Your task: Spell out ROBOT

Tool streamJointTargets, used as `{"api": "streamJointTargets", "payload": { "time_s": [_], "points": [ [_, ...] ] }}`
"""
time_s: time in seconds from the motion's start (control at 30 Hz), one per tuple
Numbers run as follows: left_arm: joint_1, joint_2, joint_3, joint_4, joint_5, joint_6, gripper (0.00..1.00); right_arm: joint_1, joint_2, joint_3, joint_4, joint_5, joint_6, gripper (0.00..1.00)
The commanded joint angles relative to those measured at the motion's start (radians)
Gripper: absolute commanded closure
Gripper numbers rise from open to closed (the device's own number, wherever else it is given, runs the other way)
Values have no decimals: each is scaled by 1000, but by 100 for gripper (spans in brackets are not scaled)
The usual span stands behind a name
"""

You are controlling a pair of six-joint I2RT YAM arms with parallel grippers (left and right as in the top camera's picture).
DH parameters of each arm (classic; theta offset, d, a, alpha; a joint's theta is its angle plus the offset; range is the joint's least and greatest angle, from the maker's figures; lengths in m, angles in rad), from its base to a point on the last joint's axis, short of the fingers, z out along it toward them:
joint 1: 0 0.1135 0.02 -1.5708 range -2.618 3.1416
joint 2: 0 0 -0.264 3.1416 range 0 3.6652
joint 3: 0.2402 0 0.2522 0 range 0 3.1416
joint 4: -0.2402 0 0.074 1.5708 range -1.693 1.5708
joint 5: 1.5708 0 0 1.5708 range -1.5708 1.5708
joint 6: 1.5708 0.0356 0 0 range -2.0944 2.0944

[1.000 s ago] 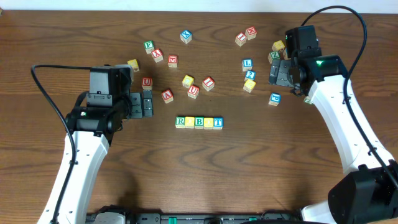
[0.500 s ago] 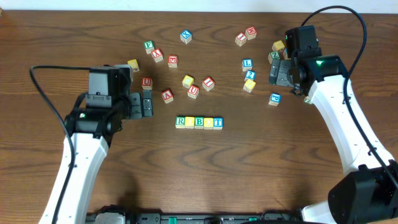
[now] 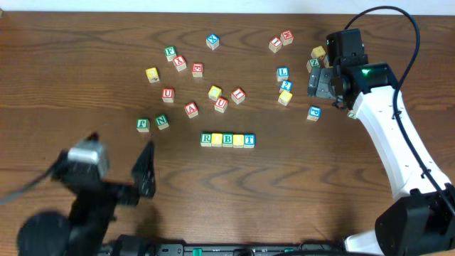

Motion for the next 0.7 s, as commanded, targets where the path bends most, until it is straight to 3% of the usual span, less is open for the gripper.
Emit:
{"api": "streamJointTargets", "payload": {
  "time_s": [0.0, 0.1, 0.23, 0.33, 0.67],
  "points": [
    [4, -116, -84, 29, 11, -2, 0, -7, -25, 15, -2, 19, -8, 1],
    [42, -249, -292, 232, 21, -55, 0, -7, -25, 15, -2, 19, -8, 1],
    [76, -416, -691, 832, 126, -62, 0, -7, -25, 15, -2, 19, -8, 1],
    [85, -422, -824, 1062, 106, -58, 0, -7, -25, 15, -2, 19, -8, 1],
    [216, -431, -1022, 1049, 105, -58, 0, -7, -25, 15, -2, 19, -8, 1]
  ]
}}
